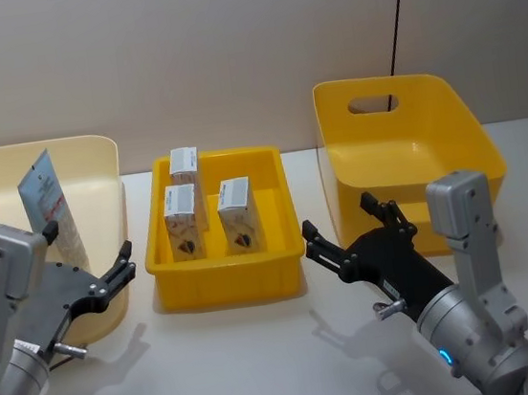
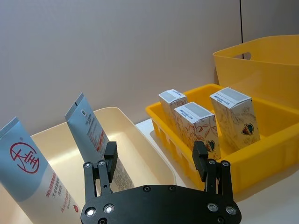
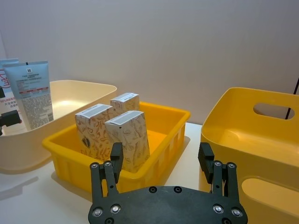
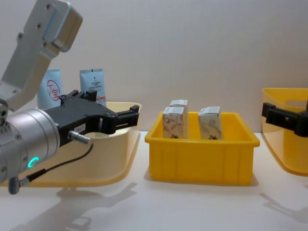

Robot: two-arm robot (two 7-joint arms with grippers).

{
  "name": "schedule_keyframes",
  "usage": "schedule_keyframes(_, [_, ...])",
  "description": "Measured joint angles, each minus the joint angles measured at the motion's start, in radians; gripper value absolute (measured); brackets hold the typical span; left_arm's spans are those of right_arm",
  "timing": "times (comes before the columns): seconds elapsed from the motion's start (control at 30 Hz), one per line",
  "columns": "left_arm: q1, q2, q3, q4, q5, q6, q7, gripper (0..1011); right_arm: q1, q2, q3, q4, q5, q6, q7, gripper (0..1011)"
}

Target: Bimanual collaborative sorting of washing and personal care products

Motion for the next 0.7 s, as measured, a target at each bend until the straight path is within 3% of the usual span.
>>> schedule_keyframes(0.27, [0.006,0.007,-0.018,-0.006,-0.016,0.002,-0.012,1003,0.0,0.0,0.0,0.0,0.0,0.0,0.0,1001])
schedule_keyframes(0.7, [0.029,0.019,-0.076,-0.033,-0.079,0.034,-0.039,1003,0.0,0.0,0.0,0.0,0.0,0.0,0.0,1001])
